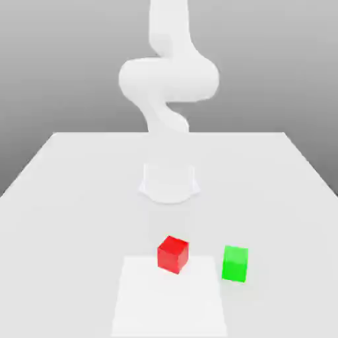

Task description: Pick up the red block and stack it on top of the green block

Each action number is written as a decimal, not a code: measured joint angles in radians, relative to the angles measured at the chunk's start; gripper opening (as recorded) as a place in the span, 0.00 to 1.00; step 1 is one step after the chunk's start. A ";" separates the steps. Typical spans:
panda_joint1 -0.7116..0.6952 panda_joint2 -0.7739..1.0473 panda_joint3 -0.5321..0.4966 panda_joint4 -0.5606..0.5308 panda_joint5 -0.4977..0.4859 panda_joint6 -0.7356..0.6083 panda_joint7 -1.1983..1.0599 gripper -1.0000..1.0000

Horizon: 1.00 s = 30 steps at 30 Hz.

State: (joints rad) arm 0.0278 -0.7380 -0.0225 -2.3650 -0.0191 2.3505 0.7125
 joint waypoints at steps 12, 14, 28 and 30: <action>0.134 0.349 -0.138 -0.350 -0.079 0.278 -0.503 0.50; 0.158 0.405 -0.166 -0.407 -0.091 0.323 -0.585 0.50; 0.141 0.862 -0.079 -0.563 0.154 0.701 -1.065 0.50; 0.109 0.894 -0.044 -0.558 0.169 0.729 -1.076 0.00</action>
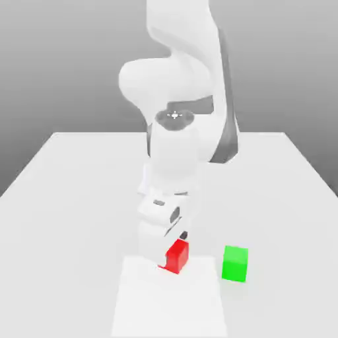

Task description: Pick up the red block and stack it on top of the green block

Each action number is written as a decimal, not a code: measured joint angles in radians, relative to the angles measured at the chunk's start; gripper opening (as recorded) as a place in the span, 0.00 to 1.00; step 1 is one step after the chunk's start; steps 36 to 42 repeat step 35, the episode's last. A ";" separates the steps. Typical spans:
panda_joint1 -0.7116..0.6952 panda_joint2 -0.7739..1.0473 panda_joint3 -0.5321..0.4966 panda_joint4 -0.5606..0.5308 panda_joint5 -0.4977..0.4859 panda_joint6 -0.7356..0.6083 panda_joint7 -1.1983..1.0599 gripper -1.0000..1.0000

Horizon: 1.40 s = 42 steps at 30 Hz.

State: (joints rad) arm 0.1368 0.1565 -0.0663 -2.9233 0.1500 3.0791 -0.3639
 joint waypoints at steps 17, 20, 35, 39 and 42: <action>0.014 -0.296 0.013 -0.017 -0.172 -0.280 0.213 0.00; 0.061 -0.310 0.073 0.016 -0.148 -0.326 0.317 0.00; 0.144 -0.101 0.177 0.090 -0.174 -0.192 0.566 1.00; 0.144 -0.101 0.177 0.090 -0.174 -0.192 0.566 1.00; 0.144 -0.101 0.177 0.090 -0.174 -0.192 0.566 1.00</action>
